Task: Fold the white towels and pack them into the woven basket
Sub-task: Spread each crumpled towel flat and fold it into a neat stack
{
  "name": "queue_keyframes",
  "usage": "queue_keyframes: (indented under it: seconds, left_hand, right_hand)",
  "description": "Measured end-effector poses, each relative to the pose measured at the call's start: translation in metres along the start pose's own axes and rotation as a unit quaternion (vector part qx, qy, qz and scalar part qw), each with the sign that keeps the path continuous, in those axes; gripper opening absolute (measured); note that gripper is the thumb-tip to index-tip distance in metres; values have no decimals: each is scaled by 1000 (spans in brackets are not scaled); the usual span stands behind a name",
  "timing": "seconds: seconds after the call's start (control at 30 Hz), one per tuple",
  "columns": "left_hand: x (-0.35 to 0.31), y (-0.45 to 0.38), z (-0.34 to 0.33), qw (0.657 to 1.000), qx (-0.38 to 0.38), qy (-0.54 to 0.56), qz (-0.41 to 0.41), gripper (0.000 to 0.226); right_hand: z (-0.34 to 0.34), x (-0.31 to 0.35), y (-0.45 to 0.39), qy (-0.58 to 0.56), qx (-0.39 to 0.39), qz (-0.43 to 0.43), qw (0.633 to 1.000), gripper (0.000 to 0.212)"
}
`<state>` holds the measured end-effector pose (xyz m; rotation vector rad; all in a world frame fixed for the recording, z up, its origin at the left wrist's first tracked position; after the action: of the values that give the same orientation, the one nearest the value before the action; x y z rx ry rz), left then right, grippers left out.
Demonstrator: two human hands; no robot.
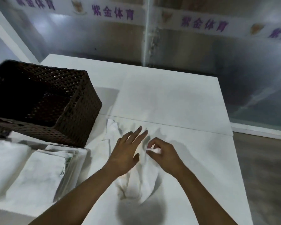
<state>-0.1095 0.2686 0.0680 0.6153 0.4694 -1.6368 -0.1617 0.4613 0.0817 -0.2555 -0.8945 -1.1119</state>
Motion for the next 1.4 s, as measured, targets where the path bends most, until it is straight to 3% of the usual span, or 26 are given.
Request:
queue_keyframes:
  seconds: [0.07,0.13,0.2,0.33,0.57,0.77,0.93,1.03,1.2,1.33,1.4]
  left_hand:
    - [-20,-18,21,999,7,29,-30,70]
    - [-35,-33,45,997,11,57,-45,33]
    - [-50,-42,69,994,2,103,-43,20]
    - [-93,-51,122,983,-7,182,1,28]
    - [-137,-57,198,979,-50,195,-37,32]
    - [-139,-57,231,978,-100,178,-45,31]
    - [-118,-54,243,994,-62,89,33,30]
    - [-107,-57,261,987,-90,118,54,31]
    - [-109,-87,288,943,-203,252,79,16]
    - [-98,-162,318,847,-268,447,103,32]
    - [-90,-207,325,811,-295,492,117,29]
  right_hand:
    - [26,24,11,-27,2,28,999,12]
    - [58,45,14,-38,-6,41,998,12]
    - [92,65,16,-36,-14,56,998,11]
    - [147,92,25,-24,12,68,997,17]
    - [220,94,30,218,77,-5,973,27]
    - [258,93,21,210,-65,0,976,24]
    - [269,75,16,138,-116,24,983,10]
    - [286,80,10,82,-153,50,984,8]
    - [317,98,-25,-54,-234,48,970,4]
    - [348,117,-109,-228,-268,-5,936,5]
    - [362,123,-157,-260,-291,-31,920,12]
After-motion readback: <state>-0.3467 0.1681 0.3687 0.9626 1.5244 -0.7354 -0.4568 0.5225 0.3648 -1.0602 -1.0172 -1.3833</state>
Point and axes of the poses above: each hand's wrist, its own y-axis away from the middle knuckle, its own z-axis out of the back of the hand, x = y × z, the point moved 1 cm from there along -y, towards the middle knuckle, and after that the axes turned 12 degrees about y, right-handed, at the moved point
